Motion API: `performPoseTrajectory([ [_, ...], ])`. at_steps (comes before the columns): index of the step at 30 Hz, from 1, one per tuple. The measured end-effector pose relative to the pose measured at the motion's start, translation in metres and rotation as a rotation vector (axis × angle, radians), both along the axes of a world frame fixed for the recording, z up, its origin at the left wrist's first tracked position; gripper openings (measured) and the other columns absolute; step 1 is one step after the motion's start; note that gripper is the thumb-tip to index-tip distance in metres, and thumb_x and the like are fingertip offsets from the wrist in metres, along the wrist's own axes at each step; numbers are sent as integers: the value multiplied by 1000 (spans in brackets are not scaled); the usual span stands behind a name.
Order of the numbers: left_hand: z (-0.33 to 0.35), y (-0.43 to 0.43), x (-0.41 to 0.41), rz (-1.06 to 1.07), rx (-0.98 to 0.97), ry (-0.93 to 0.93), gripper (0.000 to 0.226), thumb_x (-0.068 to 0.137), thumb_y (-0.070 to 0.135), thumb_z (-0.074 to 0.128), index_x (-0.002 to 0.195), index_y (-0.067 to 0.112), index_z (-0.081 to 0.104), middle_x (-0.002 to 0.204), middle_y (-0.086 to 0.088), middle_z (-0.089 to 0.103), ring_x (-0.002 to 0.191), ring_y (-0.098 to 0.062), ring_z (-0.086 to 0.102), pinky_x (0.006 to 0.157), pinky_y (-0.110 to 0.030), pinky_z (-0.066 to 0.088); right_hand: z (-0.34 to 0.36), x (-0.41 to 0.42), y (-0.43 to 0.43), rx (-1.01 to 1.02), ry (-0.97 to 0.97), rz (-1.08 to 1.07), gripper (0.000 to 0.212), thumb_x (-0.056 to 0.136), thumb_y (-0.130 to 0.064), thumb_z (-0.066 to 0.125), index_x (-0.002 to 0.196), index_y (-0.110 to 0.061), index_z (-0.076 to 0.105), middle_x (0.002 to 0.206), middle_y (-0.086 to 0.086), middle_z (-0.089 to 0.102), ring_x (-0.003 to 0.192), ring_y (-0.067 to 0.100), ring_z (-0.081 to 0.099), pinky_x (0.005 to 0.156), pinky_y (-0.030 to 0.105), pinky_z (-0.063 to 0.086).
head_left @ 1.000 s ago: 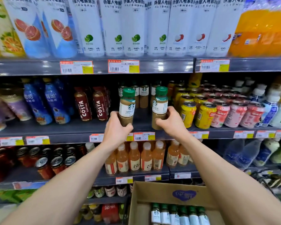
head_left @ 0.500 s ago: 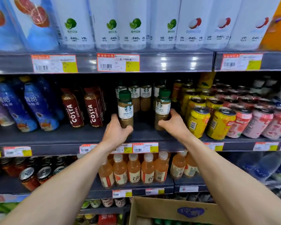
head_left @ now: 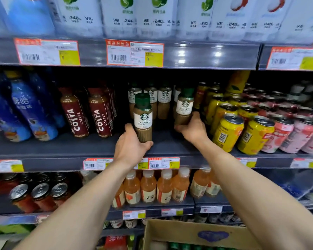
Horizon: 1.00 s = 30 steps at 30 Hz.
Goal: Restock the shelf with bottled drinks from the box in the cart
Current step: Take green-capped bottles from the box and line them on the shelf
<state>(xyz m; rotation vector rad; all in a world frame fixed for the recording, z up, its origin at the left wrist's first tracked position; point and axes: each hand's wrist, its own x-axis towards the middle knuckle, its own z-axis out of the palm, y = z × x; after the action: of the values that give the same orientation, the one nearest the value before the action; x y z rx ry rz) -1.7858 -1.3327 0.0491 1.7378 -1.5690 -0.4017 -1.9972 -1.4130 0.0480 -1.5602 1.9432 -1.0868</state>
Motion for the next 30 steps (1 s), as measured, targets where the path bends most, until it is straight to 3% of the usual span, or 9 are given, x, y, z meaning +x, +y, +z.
performPoseTrajectory([
  [10, -2, -1, 1, -24, -25, -64, 56, 77, 41, 80, 115, 15, 49, 116, -8, 60, 109, -32, 59, 89, -43, 50, -5, 2, -20, 1, 102, -24, 60, 82, -40, 78, 129, -11, 54, 129, 15, 60, 117, 35, 58, 95, 40, 50],
  [17, -4, -1, 1, -32, -30, -70, 52, 79, 41, 77, 115, 16, 50, 115, -7, 61, 107, -31, 59, 88, -43, 51, -4, 6, -22, 36, 176, -48, 51, 86, -46, 71, 125, -15, 58, 124, 11, 66, 116, 33, 61, 90, 40, 52],
  [24, -1, 1, -1, -10, -11, -43, 56, 80, 40, 78, 115, 15, 43, 111, -10, 65, 103, -34, 62, 83, -45, 54, 6, 0, -3, 118, 104, -22, 65, 82, -45, 77, 131, -8, 53, 132, 16, 61, 122, 35, 57, 96, 38, 50],
  [26, 1, -1, -1, -1, 8, -36, 57, 79, 41, 79, 115, 15, 44, 111, -10, 66, 102, -34, 63, 84, -46, 55, 6, 1, 22, 136, 192, 51, 69, 83, -55, 72, 131, -8, 56, 132, 15, 63, 121, 34, 58, 94, 35, 48],
  [30, 3, -13, -4, 28, 50, -135, 54, 78, 48, 78, 109, 14, 49, 105, -12, 68, 100, -36, 64, 78, -42, 53, -2, 5, 78, 186, 507, 326, 111, 62, -97, 41, 145, -24, 49, 145, 3, 52, 133, 26, 45, 103, 39, 43],
])
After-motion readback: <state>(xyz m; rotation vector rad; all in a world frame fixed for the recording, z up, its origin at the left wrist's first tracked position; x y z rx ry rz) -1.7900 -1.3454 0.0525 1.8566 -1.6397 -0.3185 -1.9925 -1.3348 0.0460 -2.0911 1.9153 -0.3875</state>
